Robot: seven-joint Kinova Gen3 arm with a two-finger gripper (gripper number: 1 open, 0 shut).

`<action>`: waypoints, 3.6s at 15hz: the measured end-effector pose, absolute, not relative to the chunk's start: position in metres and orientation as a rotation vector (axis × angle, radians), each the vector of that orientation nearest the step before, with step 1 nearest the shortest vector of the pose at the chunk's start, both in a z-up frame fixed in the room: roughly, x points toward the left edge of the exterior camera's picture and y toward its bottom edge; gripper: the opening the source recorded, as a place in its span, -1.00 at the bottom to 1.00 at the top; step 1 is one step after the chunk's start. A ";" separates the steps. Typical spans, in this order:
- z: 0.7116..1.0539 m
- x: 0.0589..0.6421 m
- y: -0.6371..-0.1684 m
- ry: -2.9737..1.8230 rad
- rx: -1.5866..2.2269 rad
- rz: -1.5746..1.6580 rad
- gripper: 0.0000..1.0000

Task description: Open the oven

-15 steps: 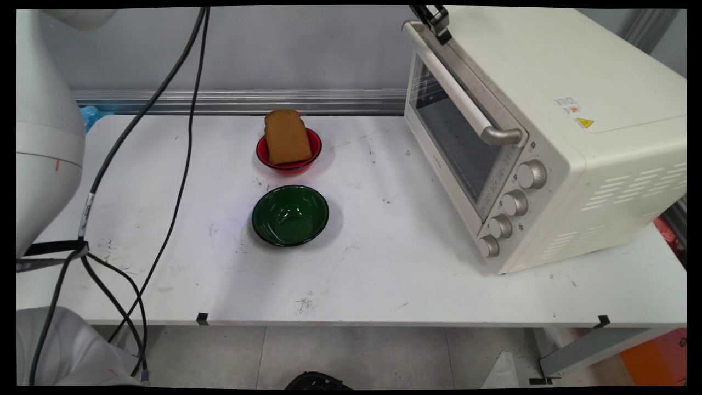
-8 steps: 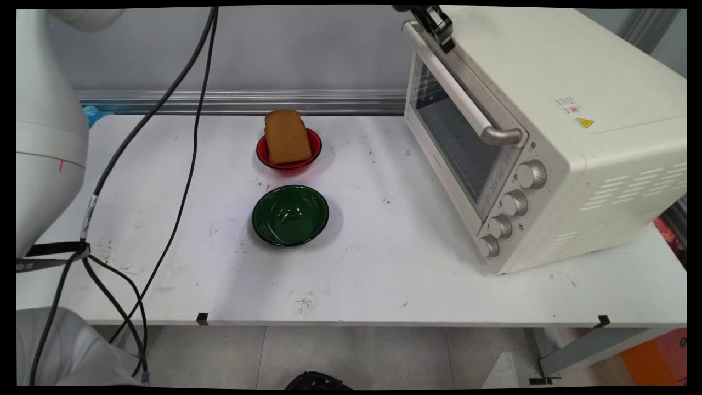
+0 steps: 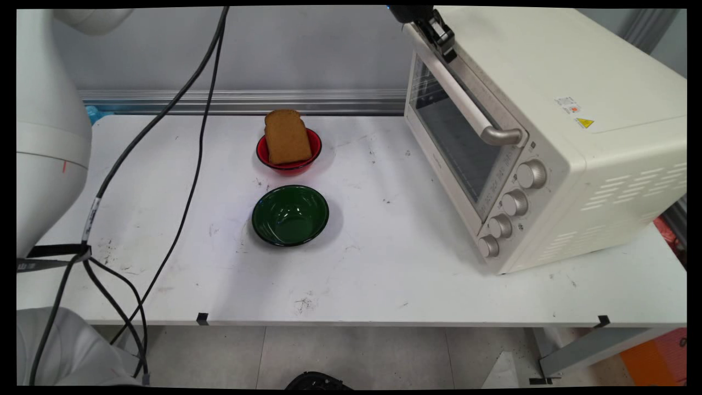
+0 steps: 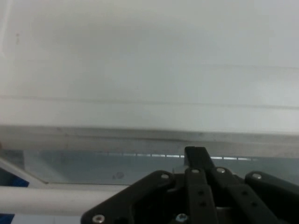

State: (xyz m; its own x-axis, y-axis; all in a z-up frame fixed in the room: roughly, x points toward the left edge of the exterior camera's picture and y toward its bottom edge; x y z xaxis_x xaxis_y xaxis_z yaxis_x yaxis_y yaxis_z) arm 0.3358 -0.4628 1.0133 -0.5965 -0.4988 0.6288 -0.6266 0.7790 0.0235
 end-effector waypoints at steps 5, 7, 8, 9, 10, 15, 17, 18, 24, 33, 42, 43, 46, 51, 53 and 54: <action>1.006 0.333 -0.460 -2.340 0.829 0.254 -1.00; 1.004 0.333 -0.460 -2.342 0.825 0.254 -1.00; 1.002 0.333 -0.459 -2.344 0.822 0.254 -1.00; 1.002 0.333 -0.458 -2.345 0.821 0.254 -1.00; 1.000 0.333 -0.457 -2.348 0.818 0.253 -1.00; 0.998 0.339 -0.450 -2.364 0.810 0.254 -1.00; 0.998 0.342 -0.447 -2.373 0.806 0.255 -1.00; 0.999 0.345 -0.444 -2.380 0.803 0.256 -1.00; 0.999 0.360 -0.431 -2.410 0.785 0.253 -1.00; 0.991 0.375 -0.411 -2.440 0.775 0.241 -1.00; 0.968 0.383 -0.398 -2.451 0.789 0.253 -1.00; 0.965 0.385 -0.396 -2.454 0.792 0.255 -1.00; 0.958 0.389 -0.391 -2.462 0.799 0.258 -1.00; 0.946 0.397 -0.383 -2.476 0.815 0.262 -1.00; 0.941 0.401 -0.379 -2.482 0.822 0.262 -1.00; 0.939 0.402 -0.377 -2.485 0.825 0.262 -1.00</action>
